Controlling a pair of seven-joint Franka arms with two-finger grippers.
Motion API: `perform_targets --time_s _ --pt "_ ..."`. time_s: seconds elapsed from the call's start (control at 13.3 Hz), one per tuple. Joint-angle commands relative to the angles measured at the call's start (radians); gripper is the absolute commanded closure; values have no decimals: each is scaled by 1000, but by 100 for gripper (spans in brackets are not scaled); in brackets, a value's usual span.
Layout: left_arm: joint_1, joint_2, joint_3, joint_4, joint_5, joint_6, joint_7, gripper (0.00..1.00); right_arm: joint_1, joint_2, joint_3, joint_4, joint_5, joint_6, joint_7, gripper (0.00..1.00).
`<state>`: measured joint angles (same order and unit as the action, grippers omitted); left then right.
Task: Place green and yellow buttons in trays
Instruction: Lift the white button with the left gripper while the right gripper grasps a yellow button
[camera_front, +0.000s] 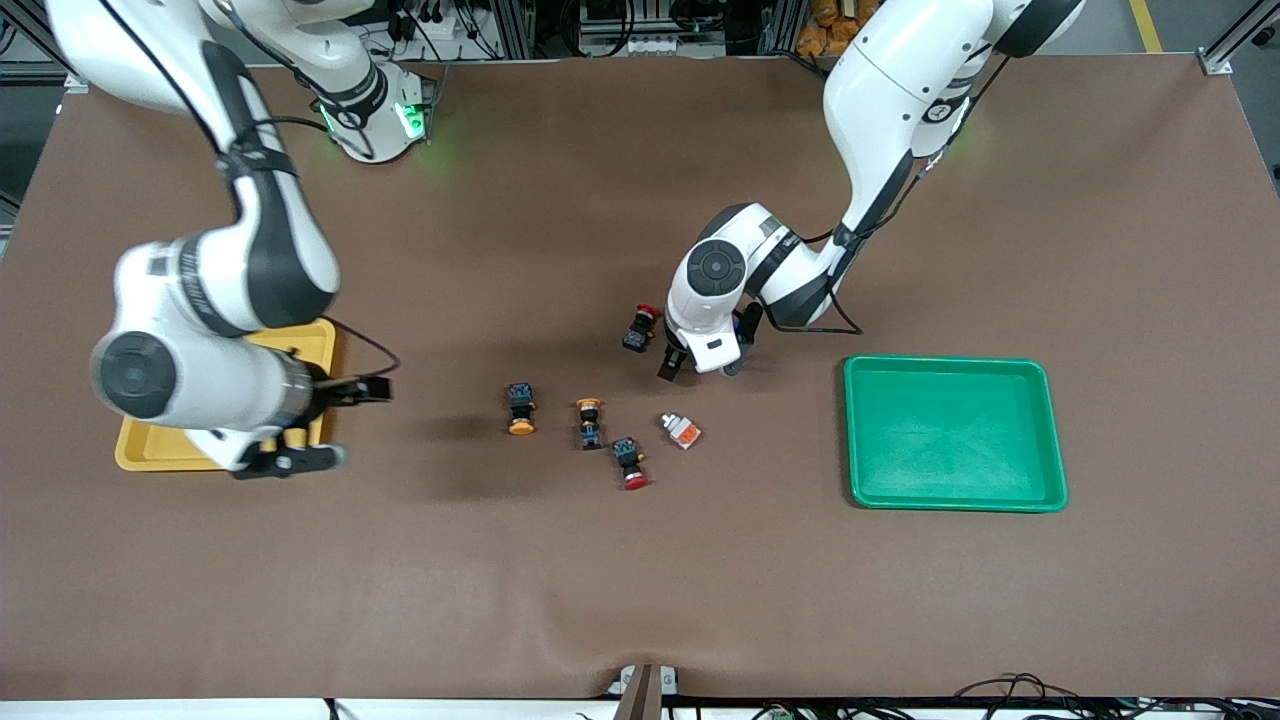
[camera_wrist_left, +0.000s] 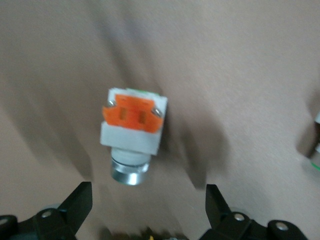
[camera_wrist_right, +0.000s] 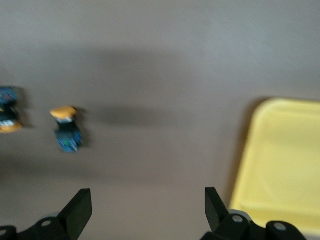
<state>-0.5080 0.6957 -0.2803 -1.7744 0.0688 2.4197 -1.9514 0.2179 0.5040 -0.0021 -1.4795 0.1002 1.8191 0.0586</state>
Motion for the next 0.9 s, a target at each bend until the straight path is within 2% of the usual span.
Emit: perform_targets --time_s 0.0,0.23,0.3,0.45,0.68,0.75,0.83 --pt "-3 -19 9 0 54 -88 -32 0 81 111 -2 27 24 191 14 0" --pt "8 -25 7 -8 68 -111 -18 0 171 171 -4 18 24 255 44 0" --pt "14 -27 9 -10 69 -111 -15 0 188 182 -4 8 24 293 137 0" --pt "32 -27 9 -10 78 -111 -15 0 233 194 -4 -56 21 385 245 0" --pt "45 -21 7 -8 81 -96 -15 0 248 199 -4 -129 16 440 254 0" --pt "43 -19 7 -8 81 -93 -15 12 250 202 -4 -142 16 440 257 0" --pt "45 -21 7 -8 81 -93 -17 35 251 205 -4 -151 18 442 259 0"
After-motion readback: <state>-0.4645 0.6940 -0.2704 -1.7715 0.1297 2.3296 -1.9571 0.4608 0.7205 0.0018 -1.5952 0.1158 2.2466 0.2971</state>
